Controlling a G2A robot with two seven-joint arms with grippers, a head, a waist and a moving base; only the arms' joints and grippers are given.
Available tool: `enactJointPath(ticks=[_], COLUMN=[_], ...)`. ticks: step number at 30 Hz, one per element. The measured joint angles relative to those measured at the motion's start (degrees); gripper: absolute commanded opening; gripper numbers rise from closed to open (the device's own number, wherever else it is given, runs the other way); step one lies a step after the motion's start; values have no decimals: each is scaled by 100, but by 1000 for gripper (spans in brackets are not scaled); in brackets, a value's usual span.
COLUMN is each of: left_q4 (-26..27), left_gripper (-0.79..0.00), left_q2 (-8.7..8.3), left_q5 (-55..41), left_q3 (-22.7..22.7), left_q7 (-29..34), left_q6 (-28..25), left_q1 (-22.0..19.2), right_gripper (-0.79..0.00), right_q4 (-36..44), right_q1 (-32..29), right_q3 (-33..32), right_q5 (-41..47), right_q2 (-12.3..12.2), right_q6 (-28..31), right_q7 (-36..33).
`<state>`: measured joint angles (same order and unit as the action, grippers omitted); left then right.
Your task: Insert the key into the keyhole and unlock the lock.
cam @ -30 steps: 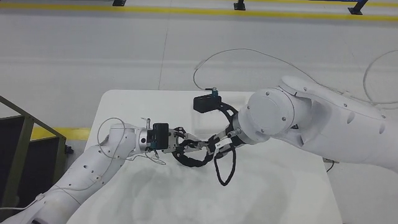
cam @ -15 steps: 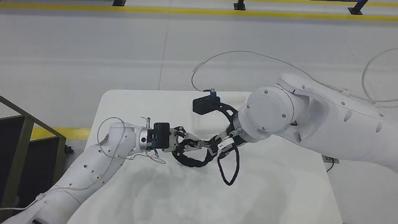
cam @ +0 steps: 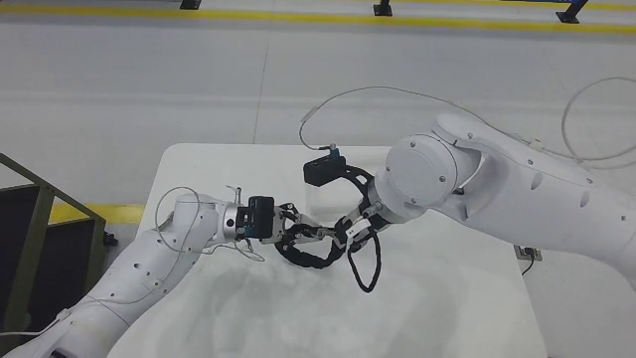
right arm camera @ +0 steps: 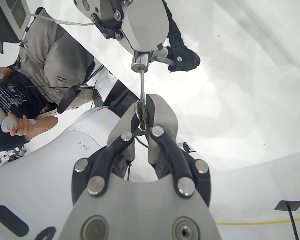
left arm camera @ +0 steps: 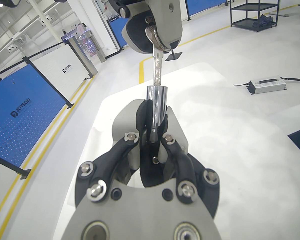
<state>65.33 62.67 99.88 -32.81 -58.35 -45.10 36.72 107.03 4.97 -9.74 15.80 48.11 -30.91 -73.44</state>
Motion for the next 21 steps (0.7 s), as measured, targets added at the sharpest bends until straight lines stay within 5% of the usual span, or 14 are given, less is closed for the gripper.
enactJointPath(ticks=[21], left_q4=[62], left_gripper=[-785], left_q2=[-12], left_q5=[155], left_q3=[-160], left_q7=[139], left_q6=[3], left_q1=[45], right_gripper=[-785], right_q4=[-178], right_q1=[105], right_q3=[0], right_q5=[16], right_q2=[151], right_q6=[431], right_q7=[-431])
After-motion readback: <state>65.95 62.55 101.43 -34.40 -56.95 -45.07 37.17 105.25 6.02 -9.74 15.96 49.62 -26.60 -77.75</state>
